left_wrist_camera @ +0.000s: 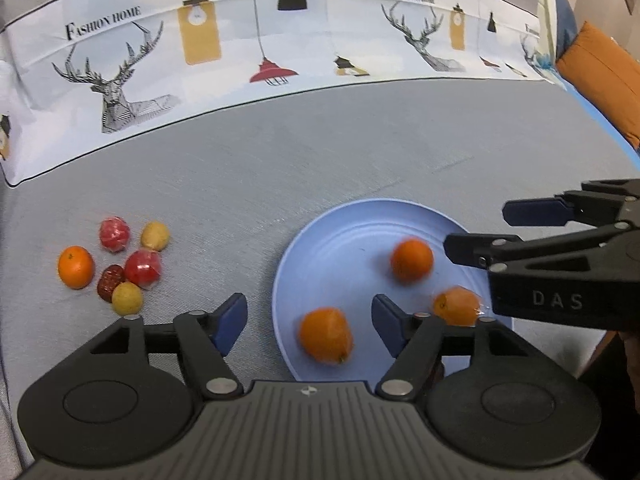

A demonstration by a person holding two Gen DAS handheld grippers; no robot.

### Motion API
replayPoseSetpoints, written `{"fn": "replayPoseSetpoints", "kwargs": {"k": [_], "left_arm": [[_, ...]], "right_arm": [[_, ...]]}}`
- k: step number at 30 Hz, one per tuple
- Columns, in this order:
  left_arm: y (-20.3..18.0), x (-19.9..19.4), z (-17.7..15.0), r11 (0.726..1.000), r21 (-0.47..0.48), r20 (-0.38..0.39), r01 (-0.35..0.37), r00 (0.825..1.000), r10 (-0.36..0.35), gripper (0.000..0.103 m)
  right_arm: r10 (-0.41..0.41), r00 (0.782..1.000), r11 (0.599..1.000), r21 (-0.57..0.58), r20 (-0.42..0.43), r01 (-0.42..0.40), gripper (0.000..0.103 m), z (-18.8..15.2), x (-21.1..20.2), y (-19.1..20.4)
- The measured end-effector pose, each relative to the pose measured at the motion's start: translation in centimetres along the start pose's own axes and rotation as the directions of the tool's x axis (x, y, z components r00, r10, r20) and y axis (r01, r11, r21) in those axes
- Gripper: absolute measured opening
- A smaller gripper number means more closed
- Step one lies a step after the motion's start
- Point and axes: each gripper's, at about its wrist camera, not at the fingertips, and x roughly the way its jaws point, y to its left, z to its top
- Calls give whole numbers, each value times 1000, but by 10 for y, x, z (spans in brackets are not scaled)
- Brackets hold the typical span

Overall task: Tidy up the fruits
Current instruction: 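Open the left tool over the plate while the right tool releases its orange there, then withdraw both open tools from the plate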

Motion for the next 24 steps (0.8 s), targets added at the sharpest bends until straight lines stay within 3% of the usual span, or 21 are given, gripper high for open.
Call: {"fn": "replayPoseSetpoints", "kwargs": {"k": [12, 17, 24], "left_arm": [[-1, -6, 0, 999, 24, 82, -41, 996, 39, 77], [15, -10, 4, 998, -46, 79, -38, 996, 42, 61], [31, -16, 7, 991, -123, 87, -50, 994, 61, 33]], "right_arm": [[0, 1000, 1000, 6, 16, 0, 63, 0, -3, 0], [3, 1000, 1000, 1, 13, -3, 63, 1, -3, 2], [5, 1000, 1000, 5, 16, -5, 71, 1, -3, 2]]}}
